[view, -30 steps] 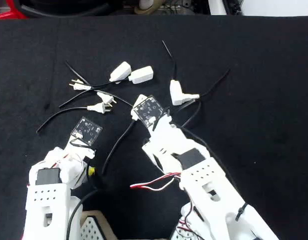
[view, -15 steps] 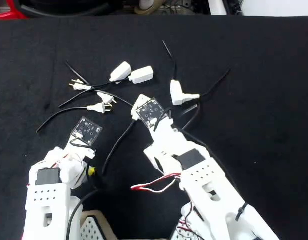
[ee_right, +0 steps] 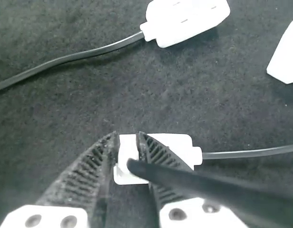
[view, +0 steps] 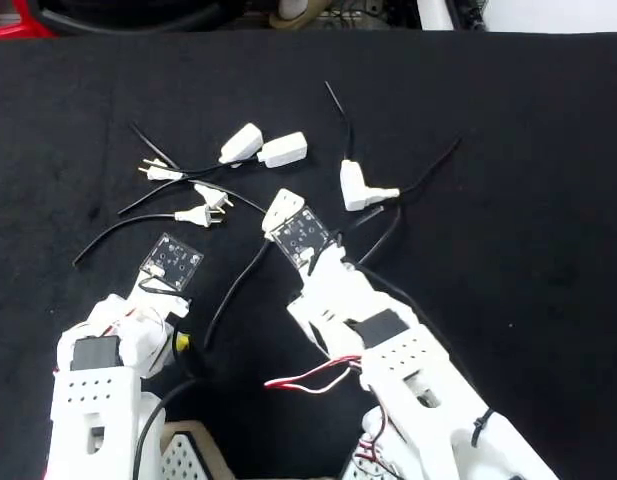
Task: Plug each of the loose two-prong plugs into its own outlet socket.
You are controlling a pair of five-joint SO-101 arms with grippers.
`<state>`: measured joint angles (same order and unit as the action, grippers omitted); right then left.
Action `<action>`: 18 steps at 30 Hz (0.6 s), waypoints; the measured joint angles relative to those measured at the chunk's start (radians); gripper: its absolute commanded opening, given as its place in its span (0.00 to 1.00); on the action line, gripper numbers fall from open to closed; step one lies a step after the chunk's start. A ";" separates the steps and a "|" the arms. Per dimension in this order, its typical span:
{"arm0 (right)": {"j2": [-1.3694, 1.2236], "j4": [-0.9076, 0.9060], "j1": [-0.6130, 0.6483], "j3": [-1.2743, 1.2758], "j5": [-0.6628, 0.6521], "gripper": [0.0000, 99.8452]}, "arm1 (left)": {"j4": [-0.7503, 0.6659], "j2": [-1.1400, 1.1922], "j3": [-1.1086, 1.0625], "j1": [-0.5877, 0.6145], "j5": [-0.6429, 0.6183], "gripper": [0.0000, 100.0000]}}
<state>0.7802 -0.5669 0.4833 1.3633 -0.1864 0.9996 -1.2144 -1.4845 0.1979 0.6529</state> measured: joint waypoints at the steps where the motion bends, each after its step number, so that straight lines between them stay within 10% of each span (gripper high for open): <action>1: 0.002 -0.006 0.000 0.000 0.000 0.01 | 0.000 0.000 0.000 0.000 0.000 0.26; 18: -0.328 0.239 -0.316 -0.219 -0.063 0.01 | 0.000 0.000 0.000 0.002 0.000 0.26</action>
<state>0.4519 -0.3276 0.1672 1.1439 -0.2493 0.9996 -1.2144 -1.4845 0.1995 0.6529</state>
